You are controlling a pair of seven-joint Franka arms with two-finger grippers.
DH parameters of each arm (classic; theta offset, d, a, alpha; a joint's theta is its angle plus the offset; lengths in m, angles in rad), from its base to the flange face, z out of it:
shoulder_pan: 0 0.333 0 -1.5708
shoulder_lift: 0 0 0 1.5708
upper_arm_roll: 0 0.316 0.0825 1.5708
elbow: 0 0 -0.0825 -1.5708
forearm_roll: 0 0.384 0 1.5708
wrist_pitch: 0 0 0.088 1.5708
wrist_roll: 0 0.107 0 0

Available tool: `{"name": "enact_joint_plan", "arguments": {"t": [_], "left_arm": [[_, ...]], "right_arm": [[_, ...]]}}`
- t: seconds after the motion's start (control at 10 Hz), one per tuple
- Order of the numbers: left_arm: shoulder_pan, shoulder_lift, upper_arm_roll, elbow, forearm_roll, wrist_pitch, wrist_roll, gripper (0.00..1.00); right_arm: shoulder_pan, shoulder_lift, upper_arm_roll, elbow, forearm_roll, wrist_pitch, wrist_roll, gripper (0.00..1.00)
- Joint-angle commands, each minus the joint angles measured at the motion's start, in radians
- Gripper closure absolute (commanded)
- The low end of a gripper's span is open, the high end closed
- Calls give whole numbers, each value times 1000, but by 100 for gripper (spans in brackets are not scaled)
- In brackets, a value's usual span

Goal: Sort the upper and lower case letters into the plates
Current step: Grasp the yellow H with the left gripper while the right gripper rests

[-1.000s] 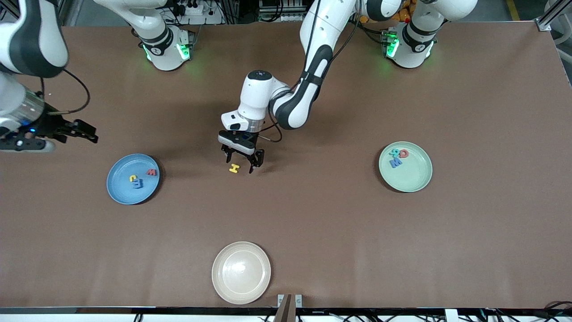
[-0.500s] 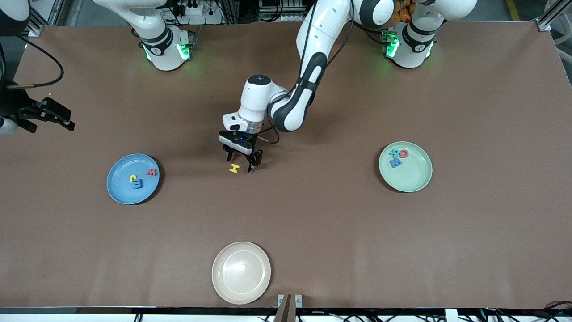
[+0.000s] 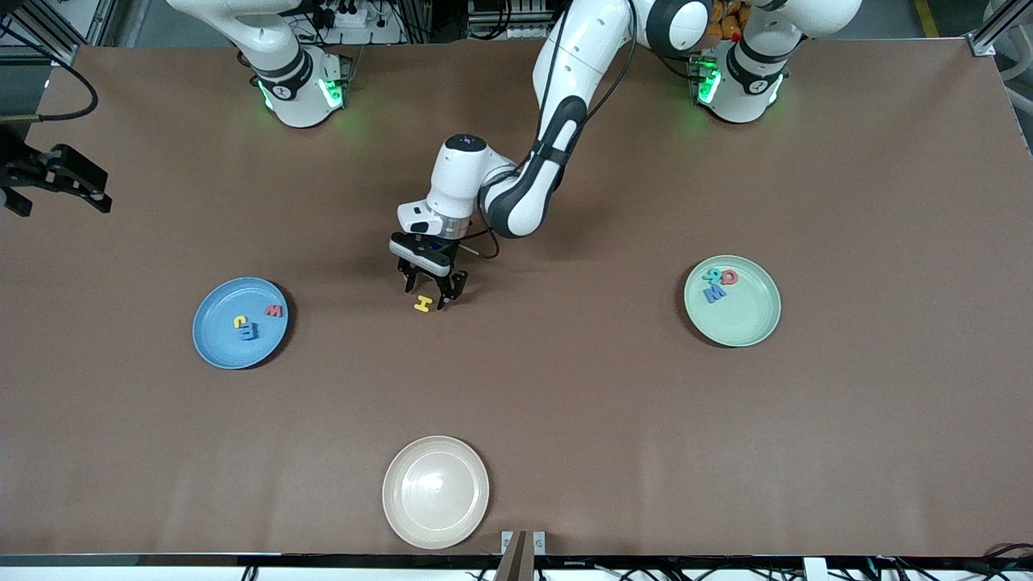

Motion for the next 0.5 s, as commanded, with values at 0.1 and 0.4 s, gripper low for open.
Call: {"name": "enact_joint_plan", "arguments": {"t": [0.1,0.4], "left_arm": [[-5,45,28,54,-6,0,-21,29],[-5,48,30,54,-6,0,-21,46]], "right_arm": [[3,7,0,19,-8,-26,29,0],[-1,6,-2,18,-7,-26,29,0]]}}
